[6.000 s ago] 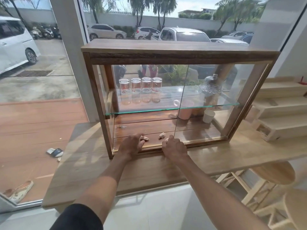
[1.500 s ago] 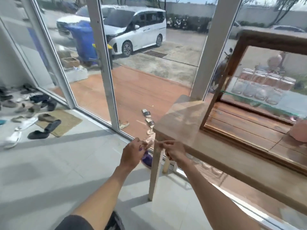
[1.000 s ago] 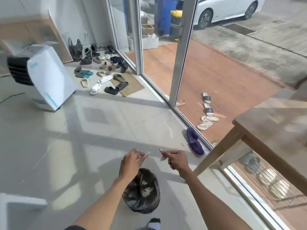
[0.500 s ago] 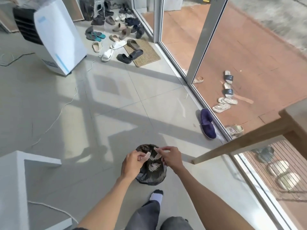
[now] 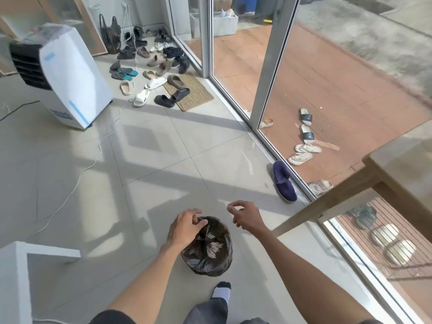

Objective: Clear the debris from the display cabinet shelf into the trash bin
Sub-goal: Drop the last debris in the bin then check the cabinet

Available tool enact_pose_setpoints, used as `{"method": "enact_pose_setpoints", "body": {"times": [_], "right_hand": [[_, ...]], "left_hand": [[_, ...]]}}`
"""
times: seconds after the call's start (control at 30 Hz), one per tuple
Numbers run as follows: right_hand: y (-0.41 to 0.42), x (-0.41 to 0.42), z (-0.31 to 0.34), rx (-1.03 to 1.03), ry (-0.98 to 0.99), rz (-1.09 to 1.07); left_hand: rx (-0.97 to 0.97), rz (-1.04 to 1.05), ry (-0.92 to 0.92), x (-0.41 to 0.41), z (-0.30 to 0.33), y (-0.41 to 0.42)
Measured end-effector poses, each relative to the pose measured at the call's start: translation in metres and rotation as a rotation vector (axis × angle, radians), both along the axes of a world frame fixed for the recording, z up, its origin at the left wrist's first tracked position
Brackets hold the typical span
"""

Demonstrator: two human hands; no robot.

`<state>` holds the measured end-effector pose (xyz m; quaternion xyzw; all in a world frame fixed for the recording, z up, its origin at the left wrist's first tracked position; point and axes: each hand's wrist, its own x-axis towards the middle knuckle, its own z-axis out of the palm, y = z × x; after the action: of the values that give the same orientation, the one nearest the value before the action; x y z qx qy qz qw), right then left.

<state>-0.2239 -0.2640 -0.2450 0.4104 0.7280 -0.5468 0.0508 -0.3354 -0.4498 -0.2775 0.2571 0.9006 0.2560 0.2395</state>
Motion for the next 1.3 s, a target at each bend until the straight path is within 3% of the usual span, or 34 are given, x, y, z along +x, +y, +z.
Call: {"method": "enact_pose_setpoints", "body": {"times": [0.4,0.57,0.77,0.93,1.3], "right_hand": [[0.088,0.000,0.118,0.285,0.175,-0.051],[0.131,0.040,0.181,0.468,0.263,-0.139],[0.168,0.140,0.228,0.605,0.271,-0.336],[0.194,0.260,0.260,0.782,0.225,-0.538],[0.186,0.514,0.279,0.978,0.097,-1.032]], "left_hand": [[0.205,-0.240,0.215,-0.046,0.140,0.106],[0.305,-0.372,0.276,-0.037,0.202,0.182],[0.440,-0.570,0.324,0.034,0.242,0.267],[0.497,-0.759,0.311,0.140,0.260,0.336],[0.538,-1.121,0.345,0.358,0.218,0.391]]}}
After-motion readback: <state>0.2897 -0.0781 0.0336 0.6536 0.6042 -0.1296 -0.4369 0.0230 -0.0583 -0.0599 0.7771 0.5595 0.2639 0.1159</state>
